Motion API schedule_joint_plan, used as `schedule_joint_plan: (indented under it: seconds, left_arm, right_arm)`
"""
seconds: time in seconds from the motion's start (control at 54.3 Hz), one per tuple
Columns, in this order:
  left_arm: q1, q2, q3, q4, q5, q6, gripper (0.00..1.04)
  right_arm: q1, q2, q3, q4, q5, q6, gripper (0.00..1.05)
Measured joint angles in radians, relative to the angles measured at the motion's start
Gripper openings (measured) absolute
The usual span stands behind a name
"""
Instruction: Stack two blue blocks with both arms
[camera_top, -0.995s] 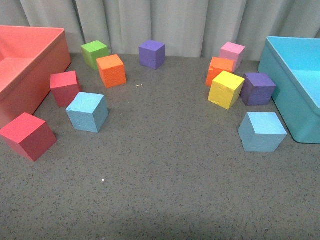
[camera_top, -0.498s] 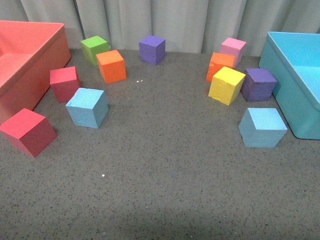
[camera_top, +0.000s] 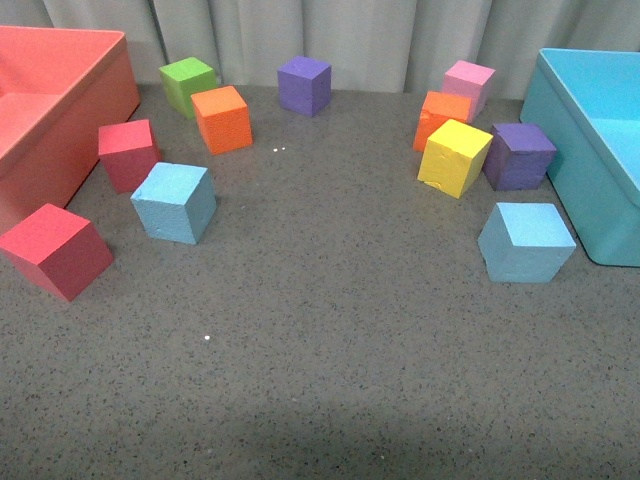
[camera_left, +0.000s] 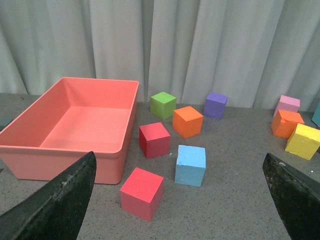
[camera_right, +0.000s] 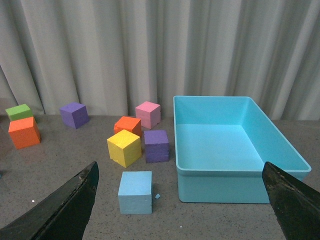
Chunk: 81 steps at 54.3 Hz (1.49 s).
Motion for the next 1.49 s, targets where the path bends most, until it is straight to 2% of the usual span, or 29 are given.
schedule_joint_plan:
  seconds: [0.111,0.203,0.258,0.479,0.645,0.829,1.014,1.493]
  left_arm:
    - [0.000,0.000,0.000,0.000,0.000,0.000,0.98]
    - [0.000,0.000,0.000,0.000,0.000,0.000,0.98]
    - [0.000,0.000,0.000,0.000,0.000,0.000,0.98]
    - [0.000,0.000,0.000,0.000,0.000,0.000,0.98]
    - [0.000,0.000,0.000,0.000,0.000,0.000,0.98]
    - [0.000,0.000,0.000,0.000,0.000,0.000,0.98]
    - [0.000,0.000,0.000,0.000,0.000,0.000,0.98]
    - [0.000,0.000,0.000,0.000,0.000,0.000,0.98]
  right_arm:
    - [0.000,0.000,0.000,0.000,0.000,0.000,0.95]
    - [0.050,0.105,0.051,-0.097,0.180,-0.121,0.95]
    - [0.058,0.220,0.070,-0.063,0.211,-0.187,0.95]
    - [0.048,0.745,0.183,0.222,0.132,-0.213,0.95]
    - [0.054,1.135,0.335,0.298,0.071,-0.163,0.95]
    - [0.087,1.453,0.532,0.266,0.047,-0.076,0.95]
    - [0.132,1.701,0.731,0.103,0.051,0.006,0.95]
    - [0.156,1.945,0.910,0.035,0.068,0.080,0.95]
